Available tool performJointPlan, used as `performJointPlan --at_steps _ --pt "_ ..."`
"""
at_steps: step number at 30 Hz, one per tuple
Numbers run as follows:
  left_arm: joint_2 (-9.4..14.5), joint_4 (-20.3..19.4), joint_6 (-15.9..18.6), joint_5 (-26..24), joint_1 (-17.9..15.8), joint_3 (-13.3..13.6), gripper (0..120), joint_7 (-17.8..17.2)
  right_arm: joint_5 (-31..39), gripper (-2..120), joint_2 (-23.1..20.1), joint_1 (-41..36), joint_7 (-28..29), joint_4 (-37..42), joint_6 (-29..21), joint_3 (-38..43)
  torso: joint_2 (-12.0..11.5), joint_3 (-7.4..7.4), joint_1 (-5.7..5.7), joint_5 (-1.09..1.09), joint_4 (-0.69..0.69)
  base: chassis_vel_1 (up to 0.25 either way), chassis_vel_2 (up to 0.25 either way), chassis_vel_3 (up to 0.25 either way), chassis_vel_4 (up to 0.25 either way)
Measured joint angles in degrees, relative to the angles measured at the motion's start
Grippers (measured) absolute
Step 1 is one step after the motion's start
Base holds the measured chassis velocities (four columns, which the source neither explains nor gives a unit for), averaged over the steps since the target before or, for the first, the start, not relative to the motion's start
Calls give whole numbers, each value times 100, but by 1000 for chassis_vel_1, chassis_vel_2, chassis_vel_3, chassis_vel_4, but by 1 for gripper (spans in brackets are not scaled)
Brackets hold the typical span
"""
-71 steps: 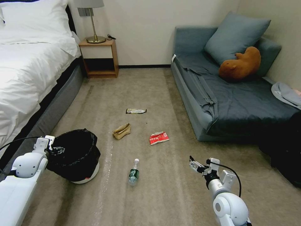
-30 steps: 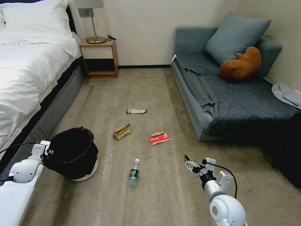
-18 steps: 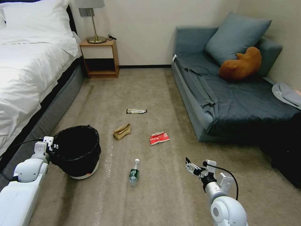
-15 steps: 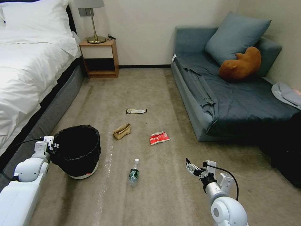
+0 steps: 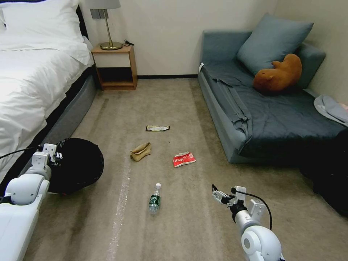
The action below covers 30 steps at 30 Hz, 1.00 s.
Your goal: Pick up the trash bin, then pick up the garbage on the floor and place it into the trash bin.
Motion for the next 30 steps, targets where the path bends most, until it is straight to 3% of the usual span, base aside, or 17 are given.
performJointPlan --at_steps 7,19,30 --pt "0 -171 -58 71 78 -94 6 23 34 100 -27 107 0 -91 -11 -91 0 0 0 0 1 0 0 0 0" --pt "26 -815 281 -2 98 -269 6 7 46 100 22 101 -13 -162 -2 -257 0 0 0 0 0 0 0 0 0" --pt "96 -925 286 -41 178 -375 6 23 -91 100 111 31 -85 -126 86 -325 1 0 0 0 0 0 0 0 0"
